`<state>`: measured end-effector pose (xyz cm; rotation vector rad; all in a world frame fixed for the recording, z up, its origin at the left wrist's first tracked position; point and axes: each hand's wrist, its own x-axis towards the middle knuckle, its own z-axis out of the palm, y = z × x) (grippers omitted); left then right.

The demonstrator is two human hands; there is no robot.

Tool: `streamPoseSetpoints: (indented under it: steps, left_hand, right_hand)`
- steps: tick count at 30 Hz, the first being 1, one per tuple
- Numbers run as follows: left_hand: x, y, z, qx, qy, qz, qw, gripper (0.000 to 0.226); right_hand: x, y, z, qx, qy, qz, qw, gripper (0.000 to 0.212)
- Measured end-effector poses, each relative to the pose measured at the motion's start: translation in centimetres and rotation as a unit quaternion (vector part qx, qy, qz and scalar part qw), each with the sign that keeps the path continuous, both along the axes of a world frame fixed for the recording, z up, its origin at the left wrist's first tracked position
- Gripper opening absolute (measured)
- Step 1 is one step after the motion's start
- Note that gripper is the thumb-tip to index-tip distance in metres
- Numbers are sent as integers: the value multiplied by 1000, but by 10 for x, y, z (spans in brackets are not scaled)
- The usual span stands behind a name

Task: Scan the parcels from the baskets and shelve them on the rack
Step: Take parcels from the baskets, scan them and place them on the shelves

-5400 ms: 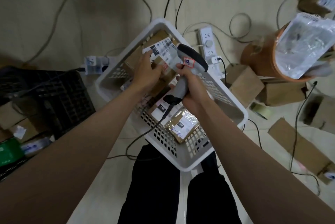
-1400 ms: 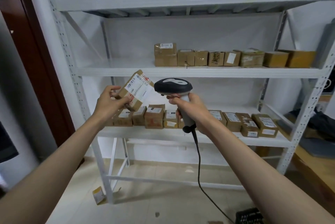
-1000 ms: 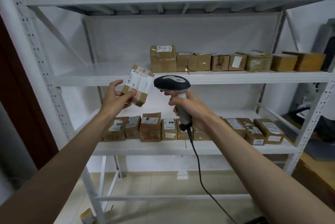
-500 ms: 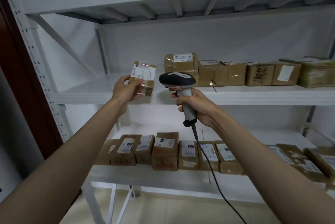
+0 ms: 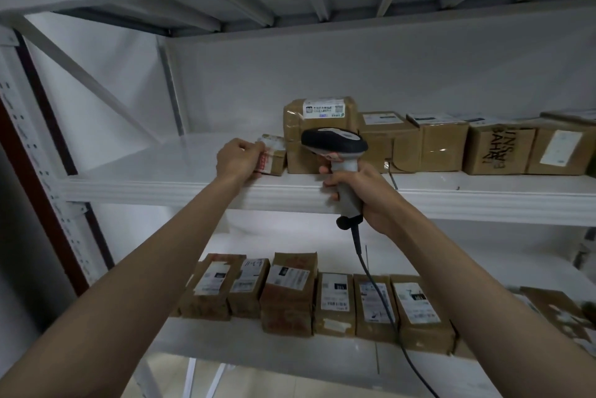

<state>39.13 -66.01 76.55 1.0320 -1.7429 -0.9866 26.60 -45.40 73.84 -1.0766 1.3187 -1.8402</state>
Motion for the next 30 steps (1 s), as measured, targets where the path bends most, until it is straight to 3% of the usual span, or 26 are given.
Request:
streamPoseSetpoints:
  steps: [3, 7, 11, 16, 22, 30]
  left_hand:
    - [1, -7, -2, -90, -93, 12, 991, 43]
    - [5, -9, -3, -94, -141, -20, 985, 54]
    - [16, -2, -4, -102, -107, -20, 989, 54]
    - [35, 34, -7, -188, -19, -27, 982, 18]
    - [67, 118, -43, -240, 69, -152, 956, 3]
    - [97, 267, -143, -189, 10, -371, 909, 4]
  right_hand:
    - [-2, -3, -1, 1, 9, 3, 1000, 24]
    - [2, 0, -2, 2, 13, -3, 1000, 25]
    - [14, 13, -2, -4, 5, -27, 1000, 28]
    - [46, 50, -7, -3, 24, -73, 997, 29]
    - [110, 120, -34, 31, 3, -151, 988, 34]
    - [205, 264, -108, 73, -79, -278, 954, 23]
